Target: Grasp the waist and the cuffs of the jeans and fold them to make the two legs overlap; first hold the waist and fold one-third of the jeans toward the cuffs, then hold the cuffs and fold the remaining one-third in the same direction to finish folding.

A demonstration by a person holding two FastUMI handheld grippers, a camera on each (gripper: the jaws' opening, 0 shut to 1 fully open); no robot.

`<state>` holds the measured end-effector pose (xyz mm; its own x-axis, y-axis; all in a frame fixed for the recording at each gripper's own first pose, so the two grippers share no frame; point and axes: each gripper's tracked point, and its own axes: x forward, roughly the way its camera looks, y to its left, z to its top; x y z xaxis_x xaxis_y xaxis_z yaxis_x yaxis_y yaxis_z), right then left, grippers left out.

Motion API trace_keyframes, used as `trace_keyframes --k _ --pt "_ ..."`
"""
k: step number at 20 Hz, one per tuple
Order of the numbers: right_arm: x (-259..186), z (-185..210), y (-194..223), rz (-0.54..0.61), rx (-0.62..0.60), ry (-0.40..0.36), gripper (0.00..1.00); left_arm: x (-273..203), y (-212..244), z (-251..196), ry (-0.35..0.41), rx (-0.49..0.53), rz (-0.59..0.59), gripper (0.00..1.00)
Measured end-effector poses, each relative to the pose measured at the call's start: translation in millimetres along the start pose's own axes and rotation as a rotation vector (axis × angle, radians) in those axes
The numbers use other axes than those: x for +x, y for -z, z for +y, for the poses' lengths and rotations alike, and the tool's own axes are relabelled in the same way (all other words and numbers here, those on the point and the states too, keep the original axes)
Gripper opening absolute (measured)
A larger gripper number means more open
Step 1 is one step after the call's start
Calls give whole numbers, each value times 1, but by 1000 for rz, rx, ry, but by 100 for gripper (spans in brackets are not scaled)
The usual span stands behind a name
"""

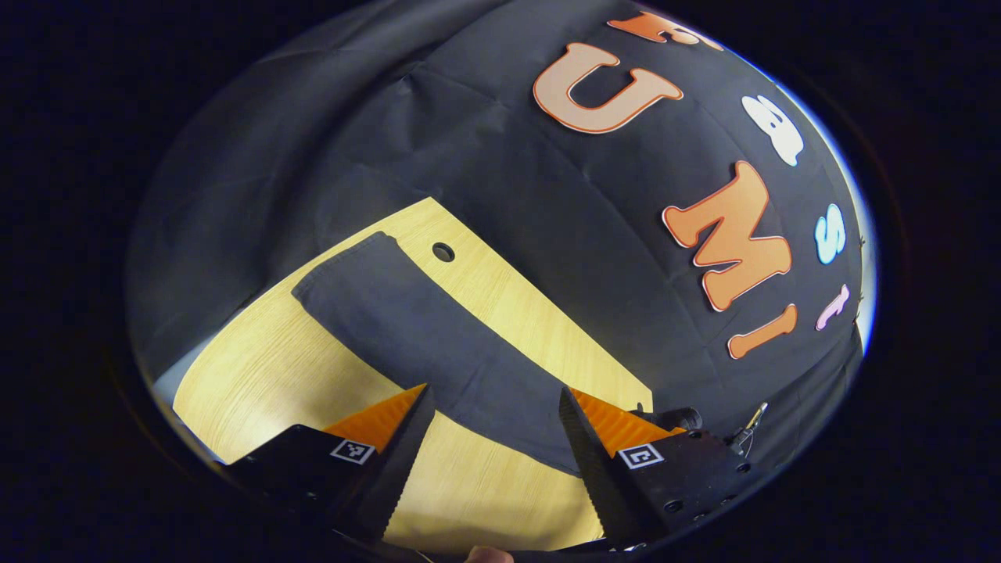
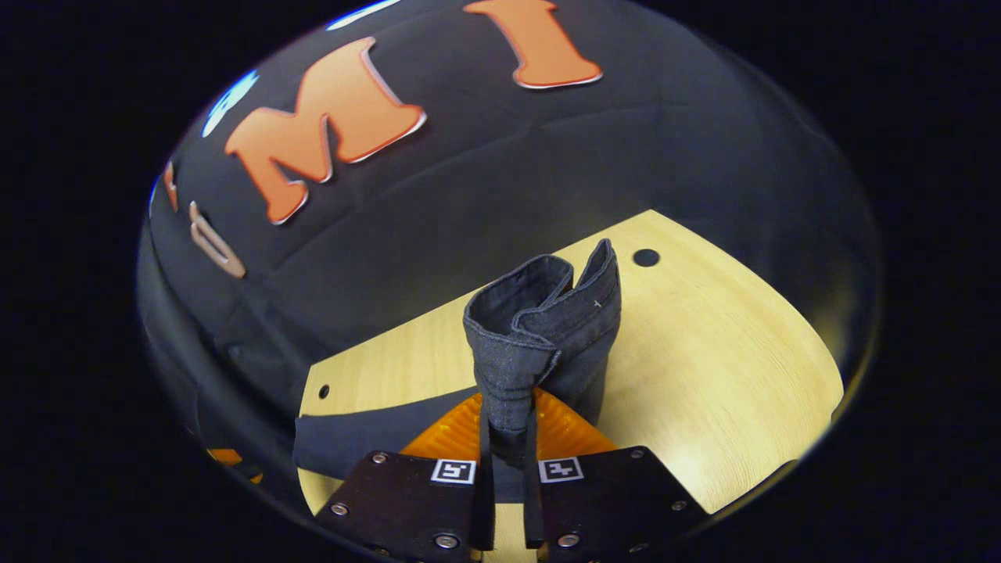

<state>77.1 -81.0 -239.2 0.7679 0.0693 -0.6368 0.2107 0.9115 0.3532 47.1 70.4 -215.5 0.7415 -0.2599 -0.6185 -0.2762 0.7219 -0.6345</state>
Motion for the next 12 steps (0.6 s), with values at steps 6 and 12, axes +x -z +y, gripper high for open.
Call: trace_keyframes --k 6,12 --pt "13 48 32 48 -127 -51 15 -4 -9 23 -25 -10 -11 97" --pt "22 81 57 95 -237 -87 15 -9 -17 46 -60 -50 -24 97"
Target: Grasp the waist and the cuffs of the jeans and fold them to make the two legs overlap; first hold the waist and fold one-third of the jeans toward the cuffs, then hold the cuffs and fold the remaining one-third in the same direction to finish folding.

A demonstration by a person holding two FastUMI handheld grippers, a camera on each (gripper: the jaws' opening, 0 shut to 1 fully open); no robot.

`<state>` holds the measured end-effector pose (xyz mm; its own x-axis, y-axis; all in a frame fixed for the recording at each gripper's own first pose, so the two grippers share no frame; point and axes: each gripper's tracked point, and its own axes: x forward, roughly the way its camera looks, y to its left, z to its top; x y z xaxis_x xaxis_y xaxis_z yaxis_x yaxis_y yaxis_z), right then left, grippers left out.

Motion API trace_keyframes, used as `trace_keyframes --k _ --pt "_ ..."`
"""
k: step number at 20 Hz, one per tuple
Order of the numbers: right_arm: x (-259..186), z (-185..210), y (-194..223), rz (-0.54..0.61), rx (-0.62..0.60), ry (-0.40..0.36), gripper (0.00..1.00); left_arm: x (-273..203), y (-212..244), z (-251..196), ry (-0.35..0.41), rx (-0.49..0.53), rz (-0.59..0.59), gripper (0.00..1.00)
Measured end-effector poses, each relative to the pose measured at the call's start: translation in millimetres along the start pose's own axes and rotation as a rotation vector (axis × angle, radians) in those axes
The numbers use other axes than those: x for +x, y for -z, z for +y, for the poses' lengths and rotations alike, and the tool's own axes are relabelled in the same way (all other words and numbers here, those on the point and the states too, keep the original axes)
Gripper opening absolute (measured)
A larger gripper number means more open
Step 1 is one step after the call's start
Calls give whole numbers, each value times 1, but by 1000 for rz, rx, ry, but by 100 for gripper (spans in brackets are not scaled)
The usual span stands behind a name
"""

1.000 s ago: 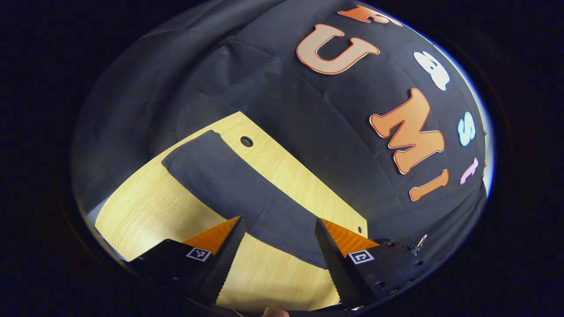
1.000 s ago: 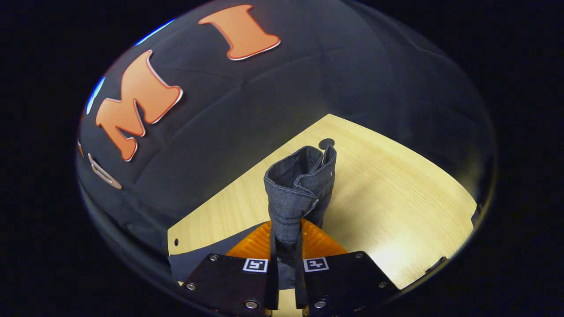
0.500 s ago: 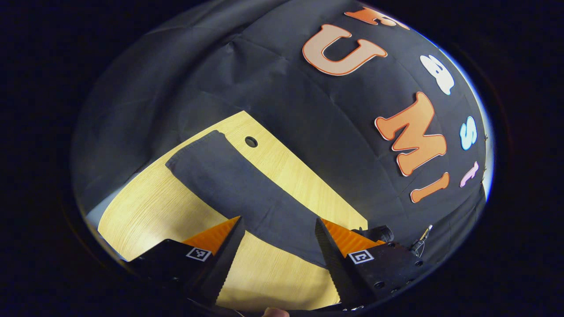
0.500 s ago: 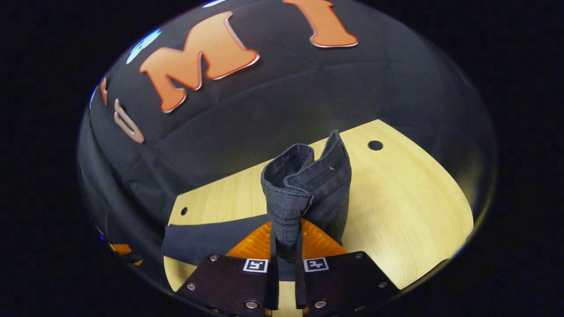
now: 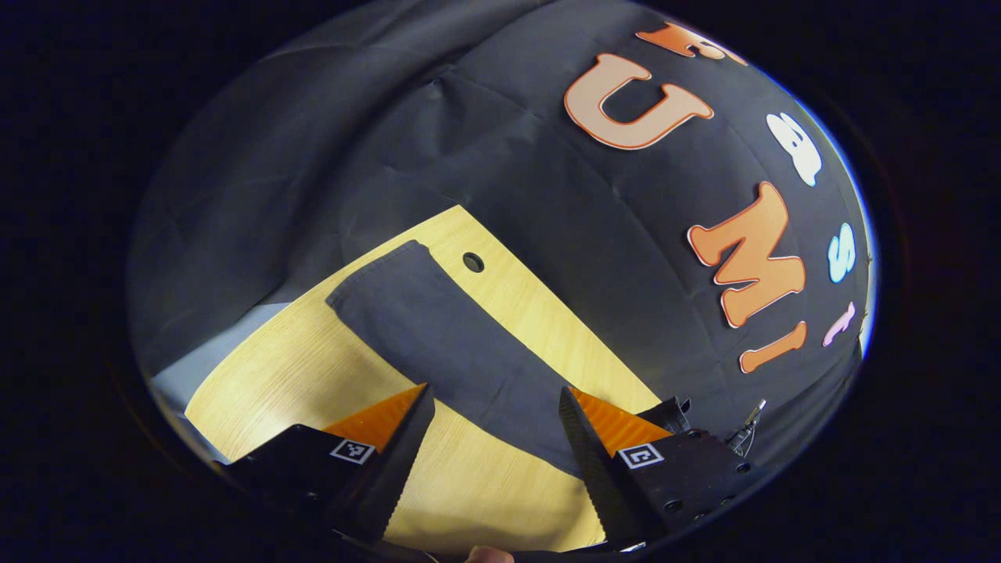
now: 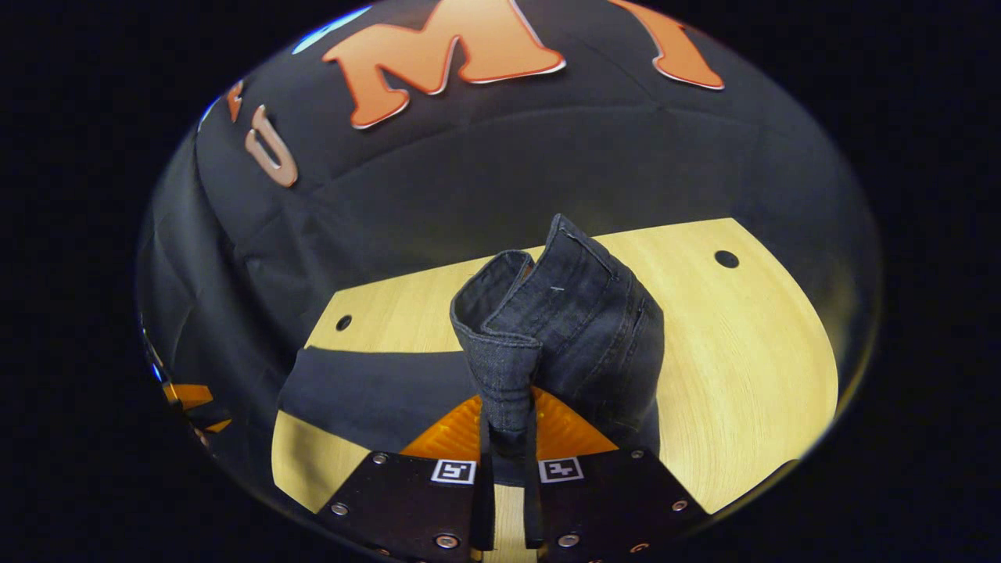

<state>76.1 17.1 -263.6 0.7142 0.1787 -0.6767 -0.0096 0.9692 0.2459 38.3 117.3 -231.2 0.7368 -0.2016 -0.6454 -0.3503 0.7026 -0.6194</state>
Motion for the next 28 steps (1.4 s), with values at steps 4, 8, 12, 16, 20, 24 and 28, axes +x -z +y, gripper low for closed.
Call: trace_keyframes --k 4,8,12,16,20,24,28 --pt "11 21 18 39 -95 15 15 -4 -4 13 -16 -12 -5 97" --pt "25 52 31 79 -93 -38 15 -5 -8 30 -41 -16 -4 97" --pt "45 77 56 152 -82 -49 24 -2 -9 48 -60 -35 12 97" --pt "49 112 76 232 51 -129 49 5 -7 59 -66 -44 51 97" --pt "32 141 64 199 138 -219 67 20 -9 74 -84 -79 103 97" --pt "10 118 47 137 175 -157 75 45 -15 93 -149 -107 176 97" --pt "-18 83 36 96 309 -60 99 85 -14 116 -272 -145 285 97"
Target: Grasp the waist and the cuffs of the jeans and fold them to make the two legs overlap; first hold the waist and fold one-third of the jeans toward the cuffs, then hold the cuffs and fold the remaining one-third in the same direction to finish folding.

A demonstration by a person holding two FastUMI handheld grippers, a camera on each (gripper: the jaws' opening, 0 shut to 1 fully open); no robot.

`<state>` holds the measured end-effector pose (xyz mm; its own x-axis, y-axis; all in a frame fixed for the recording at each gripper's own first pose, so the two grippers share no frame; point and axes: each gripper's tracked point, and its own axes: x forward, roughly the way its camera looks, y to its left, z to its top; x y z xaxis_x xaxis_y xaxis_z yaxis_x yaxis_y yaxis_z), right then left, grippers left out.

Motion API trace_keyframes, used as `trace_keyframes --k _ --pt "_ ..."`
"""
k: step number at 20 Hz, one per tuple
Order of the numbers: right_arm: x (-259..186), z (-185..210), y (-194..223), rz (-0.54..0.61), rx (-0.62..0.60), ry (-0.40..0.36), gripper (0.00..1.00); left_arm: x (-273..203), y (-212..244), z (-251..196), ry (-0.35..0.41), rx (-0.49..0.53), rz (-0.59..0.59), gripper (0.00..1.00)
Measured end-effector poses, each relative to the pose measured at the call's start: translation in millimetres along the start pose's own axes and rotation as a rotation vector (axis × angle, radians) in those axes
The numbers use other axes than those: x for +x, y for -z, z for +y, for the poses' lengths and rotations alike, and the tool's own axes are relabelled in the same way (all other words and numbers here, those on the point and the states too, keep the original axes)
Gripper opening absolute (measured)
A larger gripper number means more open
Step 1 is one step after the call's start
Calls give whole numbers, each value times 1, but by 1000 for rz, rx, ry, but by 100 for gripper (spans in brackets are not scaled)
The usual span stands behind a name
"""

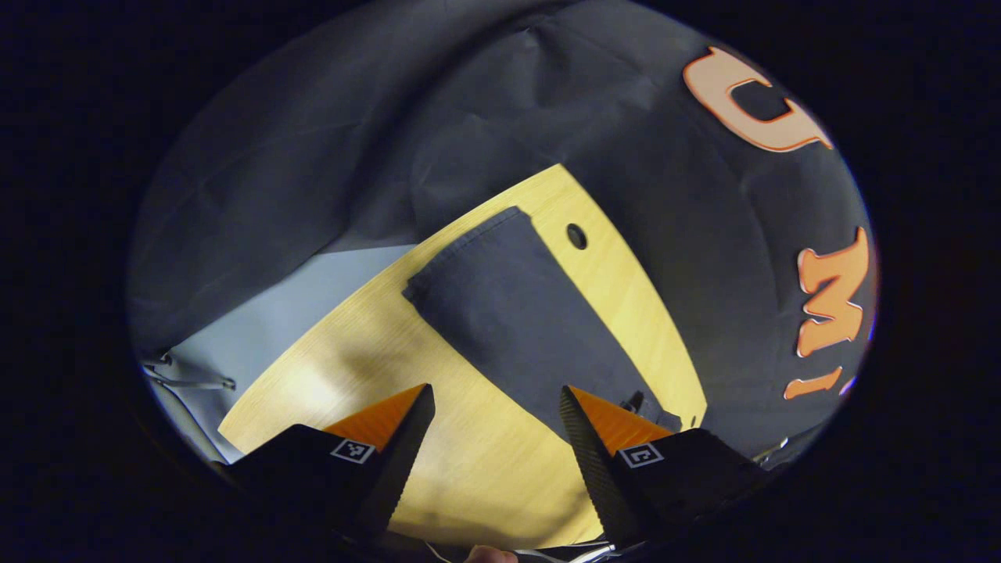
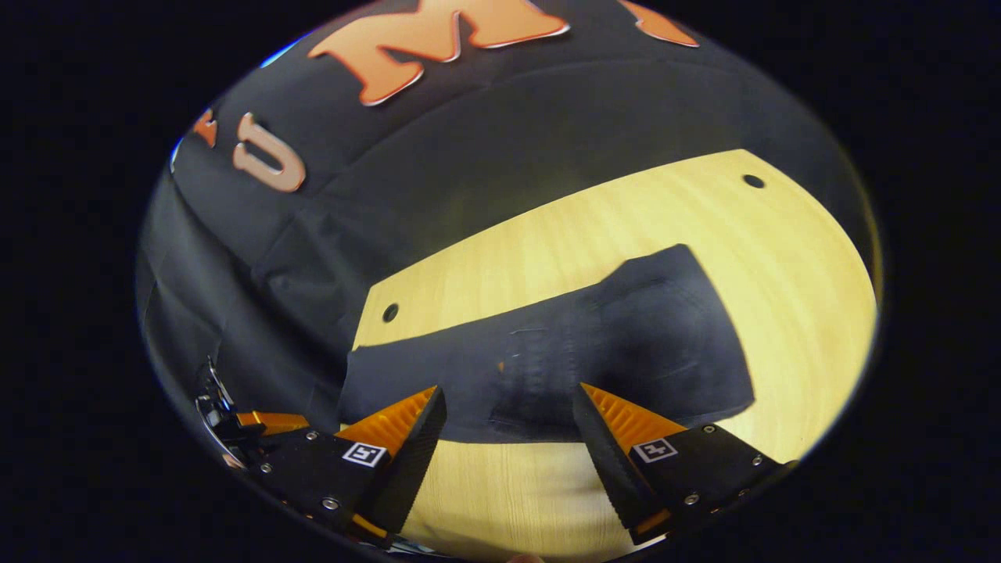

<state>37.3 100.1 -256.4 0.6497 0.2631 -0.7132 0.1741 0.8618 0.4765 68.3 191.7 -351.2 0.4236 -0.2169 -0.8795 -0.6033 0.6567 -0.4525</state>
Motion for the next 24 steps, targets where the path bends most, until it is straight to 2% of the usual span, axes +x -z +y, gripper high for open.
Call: trace_keyframes --k 2,6,12,16,21,24 --pt "-11 -12 -1 -14 76 22 98 16 -6 7 -37 -5 48 97" --pt "-25 -32 5 -39 181 77 99 53 -23 30 -183 13 99 97" --pt "-47 -35 18 -58 241 118 99 96 -41 32 -303 37 158 97" --pt "-58 -20 20 -53 252 76 99 114 -40 30 -381 59 170 96" --pt "-64 -9 13 -57 263 -3 99 123 -42 36 -438 20 139 97" --pt "-64 -8 7 -55 255 -42 98 125 -41 37 -463 84 134 94"
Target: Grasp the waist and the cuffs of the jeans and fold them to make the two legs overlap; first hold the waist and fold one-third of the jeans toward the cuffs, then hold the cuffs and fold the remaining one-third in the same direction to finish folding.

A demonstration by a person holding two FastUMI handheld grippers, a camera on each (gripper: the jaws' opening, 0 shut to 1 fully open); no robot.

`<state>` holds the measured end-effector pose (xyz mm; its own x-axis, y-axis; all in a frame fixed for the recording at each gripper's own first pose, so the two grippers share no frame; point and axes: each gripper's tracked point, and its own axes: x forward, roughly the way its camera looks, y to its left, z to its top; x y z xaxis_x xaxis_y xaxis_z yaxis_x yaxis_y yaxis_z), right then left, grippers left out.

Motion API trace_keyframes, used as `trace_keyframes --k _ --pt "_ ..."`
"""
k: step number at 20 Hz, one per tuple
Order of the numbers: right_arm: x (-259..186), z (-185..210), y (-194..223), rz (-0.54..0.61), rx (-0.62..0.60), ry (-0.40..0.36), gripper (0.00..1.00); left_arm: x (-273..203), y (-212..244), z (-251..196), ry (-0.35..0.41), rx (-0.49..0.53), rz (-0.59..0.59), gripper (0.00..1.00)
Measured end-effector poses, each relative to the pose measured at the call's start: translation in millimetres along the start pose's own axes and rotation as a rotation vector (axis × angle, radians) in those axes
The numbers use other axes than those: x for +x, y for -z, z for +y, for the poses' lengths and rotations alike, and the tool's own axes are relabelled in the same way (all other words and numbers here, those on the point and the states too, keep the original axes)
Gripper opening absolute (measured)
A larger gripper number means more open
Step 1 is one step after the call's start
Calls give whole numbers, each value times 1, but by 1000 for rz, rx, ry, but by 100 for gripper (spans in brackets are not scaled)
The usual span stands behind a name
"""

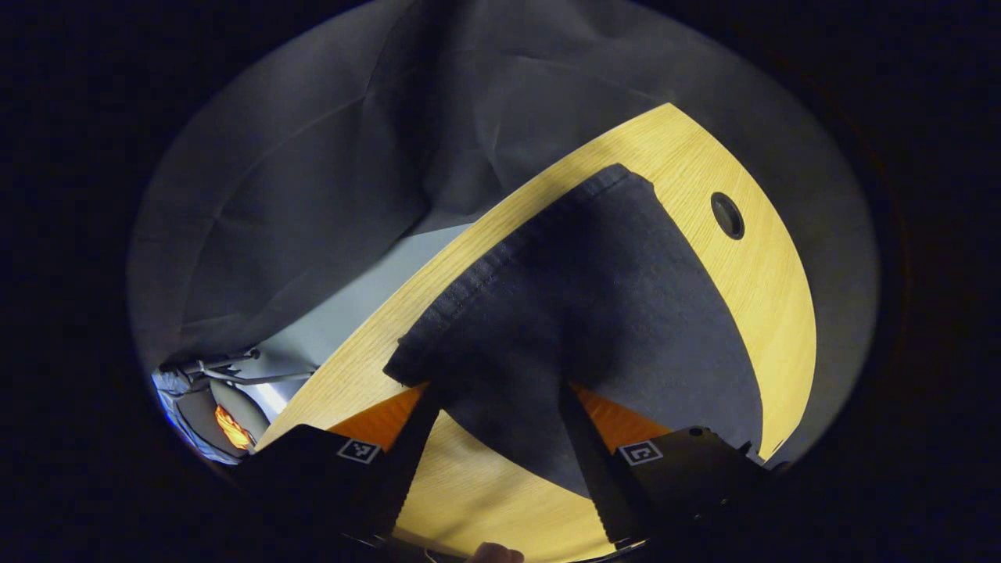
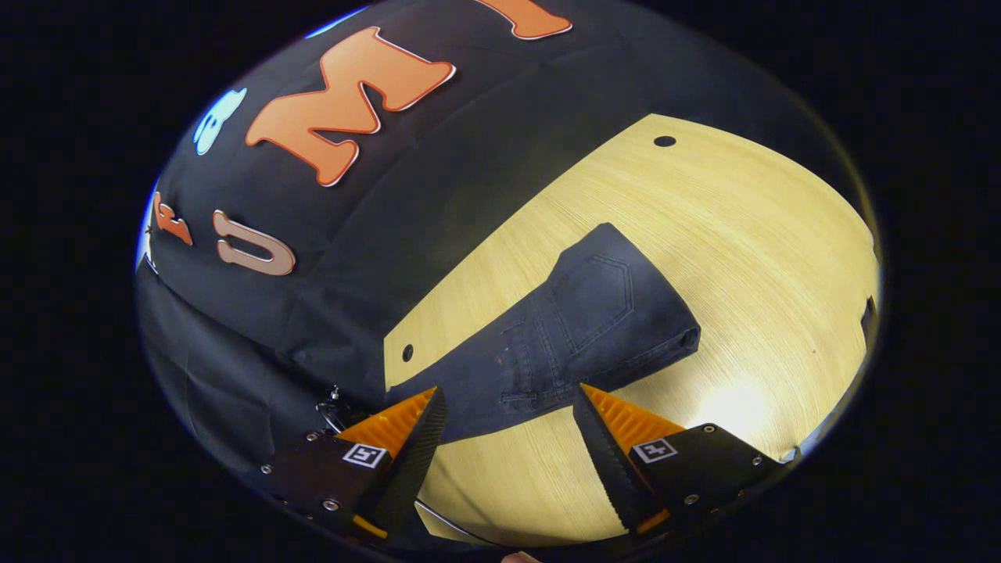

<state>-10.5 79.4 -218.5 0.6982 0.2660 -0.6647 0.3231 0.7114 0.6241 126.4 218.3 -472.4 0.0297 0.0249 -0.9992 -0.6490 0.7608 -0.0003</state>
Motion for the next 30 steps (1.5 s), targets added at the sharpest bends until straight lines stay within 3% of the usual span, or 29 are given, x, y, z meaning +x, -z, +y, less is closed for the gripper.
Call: trace_keyframes --k 5,8,10,14,16,17,20,24,30 --pt "5 4 -16 7 13 -69 99 0 -3 -4 4 65 -96 95" --pt "8 -4 -28 -1 -22 -66 98 2 -4 -3 1 29 -153 95" --pt "5 -7 -36 -3 -23 -79 98 -2 -5 -7 14 7 -201 88" --pt "0 -25 -53 -9 -1 -82 98 -1 -7 -15 81 -55 -260 19" --pt "-2 -37 -59 -10 8 -79 99 -4 -5 -16 108 -7 -245 18" --pt "-2 -43 -61 -7 14 -72 99 -12 -6 -15 118 6 -247 4" --pt "4 -56 -62 10 15 -63 98 -17 -11 -27 214 -40 -284 4" --pt "12 -61 -63 41 39 -67 98 -59 -10 -32 306 -42 -373 4" --pt "21 -60 -62 83 55 -88 98 -110 3 -69 391 74 -461 4"
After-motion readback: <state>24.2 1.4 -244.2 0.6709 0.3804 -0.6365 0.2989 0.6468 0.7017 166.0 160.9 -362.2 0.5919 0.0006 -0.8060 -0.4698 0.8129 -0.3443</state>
